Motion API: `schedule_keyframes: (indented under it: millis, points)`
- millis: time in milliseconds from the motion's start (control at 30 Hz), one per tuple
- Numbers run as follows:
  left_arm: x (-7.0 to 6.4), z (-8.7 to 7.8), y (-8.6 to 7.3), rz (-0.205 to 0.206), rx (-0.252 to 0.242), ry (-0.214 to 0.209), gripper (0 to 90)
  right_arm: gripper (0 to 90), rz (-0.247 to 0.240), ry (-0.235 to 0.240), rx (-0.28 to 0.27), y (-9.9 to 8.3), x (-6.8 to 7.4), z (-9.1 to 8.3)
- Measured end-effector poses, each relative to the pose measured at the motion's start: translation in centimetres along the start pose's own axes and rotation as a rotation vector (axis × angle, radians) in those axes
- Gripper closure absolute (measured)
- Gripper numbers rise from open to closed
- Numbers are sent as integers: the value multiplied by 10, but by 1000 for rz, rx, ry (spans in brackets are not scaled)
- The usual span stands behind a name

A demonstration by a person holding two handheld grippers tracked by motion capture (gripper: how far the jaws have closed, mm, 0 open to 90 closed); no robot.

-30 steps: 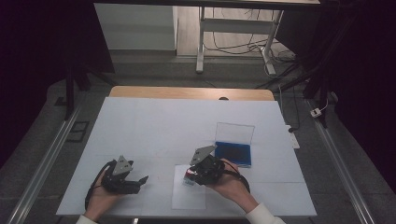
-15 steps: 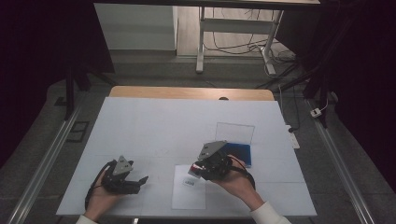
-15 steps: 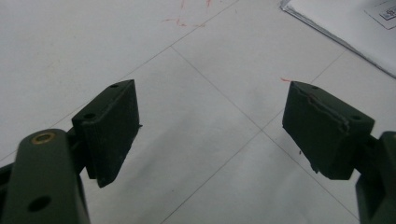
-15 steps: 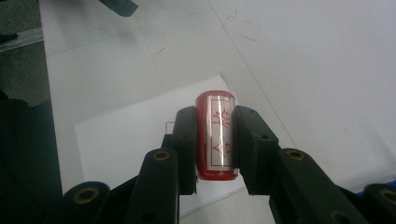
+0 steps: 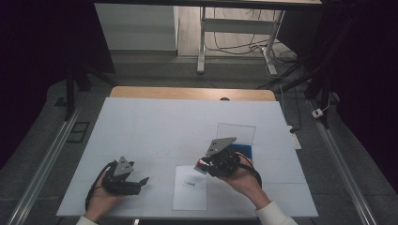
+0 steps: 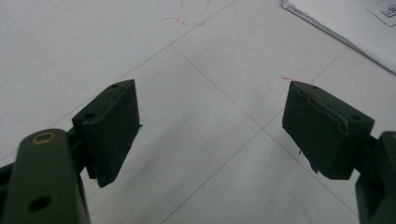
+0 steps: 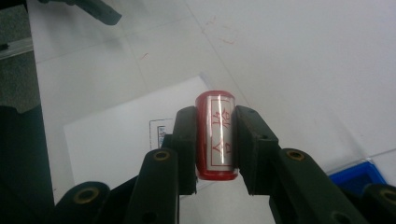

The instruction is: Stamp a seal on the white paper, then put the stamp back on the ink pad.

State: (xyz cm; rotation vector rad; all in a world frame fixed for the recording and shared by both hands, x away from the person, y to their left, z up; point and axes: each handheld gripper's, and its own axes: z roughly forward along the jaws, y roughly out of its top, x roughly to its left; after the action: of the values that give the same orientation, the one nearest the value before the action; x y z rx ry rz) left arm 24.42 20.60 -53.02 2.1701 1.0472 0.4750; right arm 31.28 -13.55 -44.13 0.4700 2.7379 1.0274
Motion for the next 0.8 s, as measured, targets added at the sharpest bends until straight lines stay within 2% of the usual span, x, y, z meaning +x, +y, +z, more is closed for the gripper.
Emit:
schedule_keyframes:
  millis: [367, 533, 633, 800]
  points:
    - [0, 0, 0, 4, -2, -1, 198, 695, 48, -50, -32, -5, -18, -24]
    - [0, -1, 0, -1, -6, -4, 198, 695, 73, -66, -27, -9, -25, -28]
    - [0, -2, 1, -14, -18, -21, 198, 695, 76, -74, -24, -12, -28, -28]
    - [0, -2, 1, -14, -18, -21, 198, 695, 82, -91, -11, -14, -32, -29]
